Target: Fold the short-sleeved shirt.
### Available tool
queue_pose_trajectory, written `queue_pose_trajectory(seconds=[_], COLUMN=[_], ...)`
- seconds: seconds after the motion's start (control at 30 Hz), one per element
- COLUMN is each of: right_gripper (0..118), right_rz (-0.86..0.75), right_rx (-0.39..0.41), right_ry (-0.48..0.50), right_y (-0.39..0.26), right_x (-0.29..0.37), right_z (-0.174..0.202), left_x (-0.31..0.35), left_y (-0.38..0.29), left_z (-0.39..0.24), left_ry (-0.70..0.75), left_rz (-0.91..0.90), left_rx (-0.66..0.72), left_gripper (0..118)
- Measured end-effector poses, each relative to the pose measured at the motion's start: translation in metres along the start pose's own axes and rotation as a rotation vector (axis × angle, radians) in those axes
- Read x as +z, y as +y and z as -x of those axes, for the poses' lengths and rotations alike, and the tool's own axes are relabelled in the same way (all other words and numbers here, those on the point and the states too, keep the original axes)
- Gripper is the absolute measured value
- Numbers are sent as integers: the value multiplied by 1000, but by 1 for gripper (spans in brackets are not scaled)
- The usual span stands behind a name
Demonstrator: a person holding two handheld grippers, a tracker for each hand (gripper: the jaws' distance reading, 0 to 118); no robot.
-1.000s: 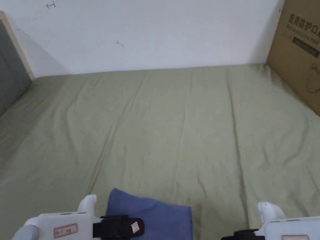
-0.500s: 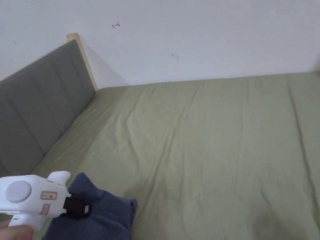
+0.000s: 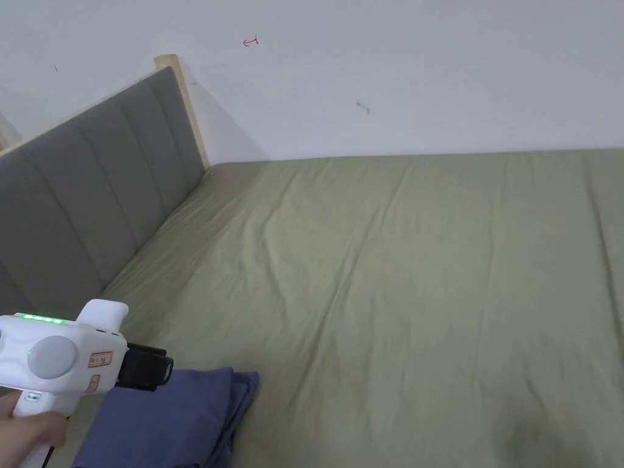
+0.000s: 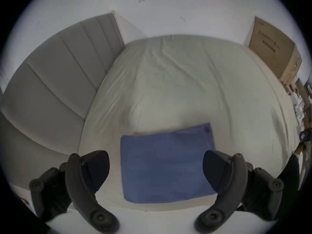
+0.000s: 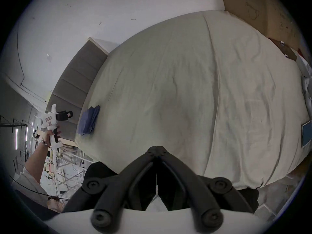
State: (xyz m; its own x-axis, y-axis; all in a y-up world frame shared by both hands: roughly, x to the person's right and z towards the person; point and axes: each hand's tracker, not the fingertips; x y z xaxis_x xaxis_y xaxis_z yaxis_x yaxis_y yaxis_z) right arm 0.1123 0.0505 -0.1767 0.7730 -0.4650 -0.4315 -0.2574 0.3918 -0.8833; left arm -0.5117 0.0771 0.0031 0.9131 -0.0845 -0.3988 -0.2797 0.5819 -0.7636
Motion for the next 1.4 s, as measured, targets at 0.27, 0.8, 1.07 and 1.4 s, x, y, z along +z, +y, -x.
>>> queue_pose_trajectory(seconds=[0.27,0.8,1.07,1.4], right_gripper=[0,0,14,118], right_rz=[-32,-542,-974,-1015], right_rx=[61,264,435,368], right_ry=[8,-79,-243,-294], right_y=[0,36,38,40], right_x=[10,110,128,124], right_z=[12,67,96,98], left_x=[46,160,194,200], left_y=[-20,11,-3,-10], left_z=[-95,-307,-330,-326], left_ry=[-184,-283,-170,-162], left_rz=[-111,-650,-879,-883], left_rx=[18,61,82,97], left_gripper=[3,2,3,118])
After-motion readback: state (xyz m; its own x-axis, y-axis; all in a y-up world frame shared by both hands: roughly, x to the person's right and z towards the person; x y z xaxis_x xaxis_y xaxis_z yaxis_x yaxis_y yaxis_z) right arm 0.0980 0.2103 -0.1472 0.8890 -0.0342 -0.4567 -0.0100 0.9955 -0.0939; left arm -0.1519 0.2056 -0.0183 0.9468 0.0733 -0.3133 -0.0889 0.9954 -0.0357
